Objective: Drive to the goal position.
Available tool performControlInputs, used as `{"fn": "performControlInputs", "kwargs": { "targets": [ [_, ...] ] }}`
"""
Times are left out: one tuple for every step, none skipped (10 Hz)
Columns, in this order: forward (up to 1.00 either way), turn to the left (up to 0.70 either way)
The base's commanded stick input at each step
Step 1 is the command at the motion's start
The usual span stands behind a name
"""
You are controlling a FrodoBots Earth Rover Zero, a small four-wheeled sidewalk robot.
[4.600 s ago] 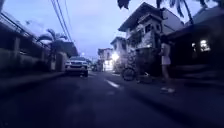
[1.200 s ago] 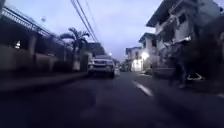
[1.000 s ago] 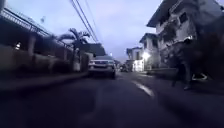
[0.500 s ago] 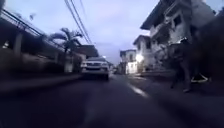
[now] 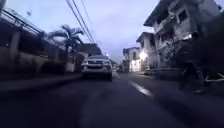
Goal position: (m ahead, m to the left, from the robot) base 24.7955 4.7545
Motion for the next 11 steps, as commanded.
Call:
{"fn": "performControlInputs", "kwargs": {
  "targets": [
    [0.70, 0.00],
    [0.70, 0.00],
    [0.70, 0.00],
    [0.70, 0.00],
    [0.70, 0.00],
    [0.70, 0.00],
    [0.70, 0.00],
    [0.70, -0.33],
    [0.70, -0.35],
    [0.70, -0.35],
    [0.70, -0.35]
  ]
}}
